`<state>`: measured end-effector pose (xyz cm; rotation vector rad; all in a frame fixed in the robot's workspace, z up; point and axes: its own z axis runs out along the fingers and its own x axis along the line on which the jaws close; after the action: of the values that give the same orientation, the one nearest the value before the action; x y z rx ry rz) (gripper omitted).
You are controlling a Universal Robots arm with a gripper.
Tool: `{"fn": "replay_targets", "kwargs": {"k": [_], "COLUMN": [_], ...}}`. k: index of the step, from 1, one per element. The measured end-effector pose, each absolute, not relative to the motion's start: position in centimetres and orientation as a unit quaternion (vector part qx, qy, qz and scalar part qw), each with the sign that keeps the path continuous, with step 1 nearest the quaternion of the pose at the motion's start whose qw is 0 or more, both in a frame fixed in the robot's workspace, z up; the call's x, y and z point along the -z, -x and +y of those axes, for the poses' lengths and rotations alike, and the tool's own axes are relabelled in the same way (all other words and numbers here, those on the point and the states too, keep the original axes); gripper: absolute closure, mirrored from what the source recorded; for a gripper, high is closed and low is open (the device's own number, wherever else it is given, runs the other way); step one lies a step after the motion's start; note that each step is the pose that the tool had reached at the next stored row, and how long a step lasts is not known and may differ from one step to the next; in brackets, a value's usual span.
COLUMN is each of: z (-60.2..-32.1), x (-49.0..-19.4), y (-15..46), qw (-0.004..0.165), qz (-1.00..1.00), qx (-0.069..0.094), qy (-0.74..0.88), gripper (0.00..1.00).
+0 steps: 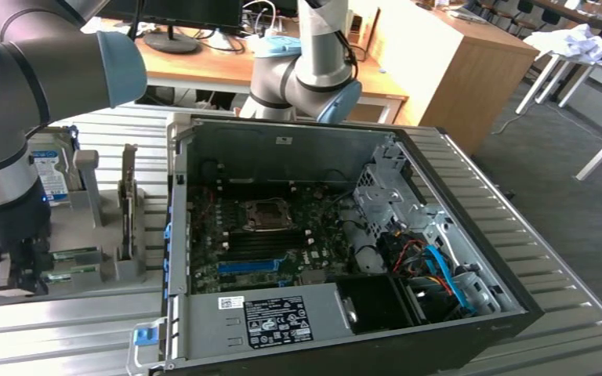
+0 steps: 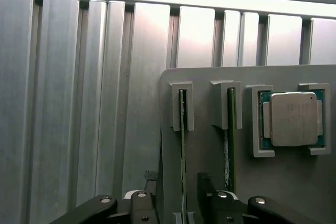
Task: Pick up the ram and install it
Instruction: 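Pick up the ram and move it above insertion slot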
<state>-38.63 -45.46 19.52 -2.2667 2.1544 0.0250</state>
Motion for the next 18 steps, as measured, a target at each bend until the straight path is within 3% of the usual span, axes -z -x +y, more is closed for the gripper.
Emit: {"fn": "replay_targets", "kwargs": {"k": [2,4,5,8,18], "z": [-45.46,-45.46,-45.46,-45.46,-45.46], "x": [-19.52,-19.52,-19.52,-19.52,-19.52], "y": [38.63,38.63,38.64,38.64,38.63], "qw": [0.007,0.007,0.007,0.007,0.007], "qz": [0.689,0.689,0.689,0.689,0.689], "qx": [-0.008,-0.008,-0.008,-0.008,-0.008], "qy": [0.725,0.725,0.725,0.725,0.725], "gripper": [0.58,0.70,0.70,0.87,0.87]}}
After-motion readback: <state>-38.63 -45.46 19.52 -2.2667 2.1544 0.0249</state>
